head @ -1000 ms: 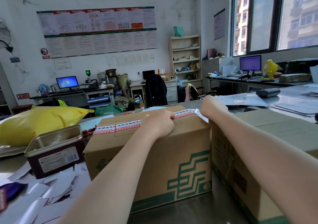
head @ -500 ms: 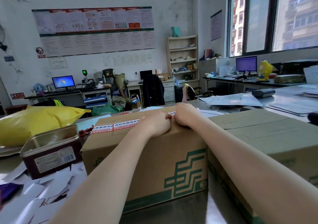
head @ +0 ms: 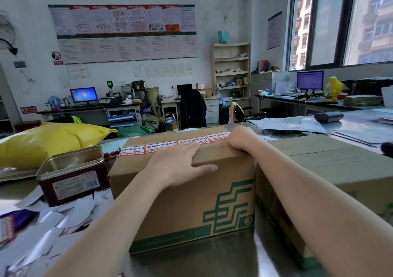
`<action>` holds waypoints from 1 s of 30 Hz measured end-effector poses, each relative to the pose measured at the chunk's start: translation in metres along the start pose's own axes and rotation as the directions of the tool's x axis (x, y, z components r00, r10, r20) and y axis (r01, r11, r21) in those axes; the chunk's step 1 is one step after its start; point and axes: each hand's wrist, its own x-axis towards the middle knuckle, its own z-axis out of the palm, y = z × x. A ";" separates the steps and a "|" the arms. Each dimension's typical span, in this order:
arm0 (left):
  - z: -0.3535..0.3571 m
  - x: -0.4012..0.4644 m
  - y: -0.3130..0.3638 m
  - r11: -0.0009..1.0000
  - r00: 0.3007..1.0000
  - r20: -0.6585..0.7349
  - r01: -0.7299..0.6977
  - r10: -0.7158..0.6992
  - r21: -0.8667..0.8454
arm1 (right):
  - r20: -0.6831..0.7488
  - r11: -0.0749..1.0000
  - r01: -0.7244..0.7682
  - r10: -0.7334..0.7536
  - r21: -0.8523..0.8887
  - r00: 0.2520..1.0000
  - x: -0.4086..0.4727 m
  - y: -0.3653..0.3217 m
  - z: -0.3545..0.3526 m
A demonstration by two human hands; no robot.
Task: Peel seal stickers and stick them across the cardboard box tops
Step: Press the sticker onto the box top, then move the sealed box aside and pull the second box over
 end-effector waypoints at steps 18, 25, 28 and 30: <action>0.042 -0.019 0.040 0.997 0.877 -0.474 0.079 -0.080 -0.023 | -0.166 0.915 0.046 0.023 0.402 0.986 -0.037 0.068 -0.027; 0.037 0.003 0.039 0.995 0.918 -0.383 0.086 -0.100 -0.053 | -0.232 0.919 0.185 -0.107 0.348 0.967 -0.063 0.098 -0.028; 0.033 0.008 0.042 0.993 0.928 -0.352 0.107 -0.119 -0.052 | -0.251 0.929 0.216 -0.141 0.300 0.958 -0.067 0.100 -0.029; 0.030 0.011 0.053 0.990 0.926 -0.352 0.110 -0.133 -0.086 | -0.277 0.935 0.200 -0.117 0.294 0.954 -0.069 0.107 -0.033</action>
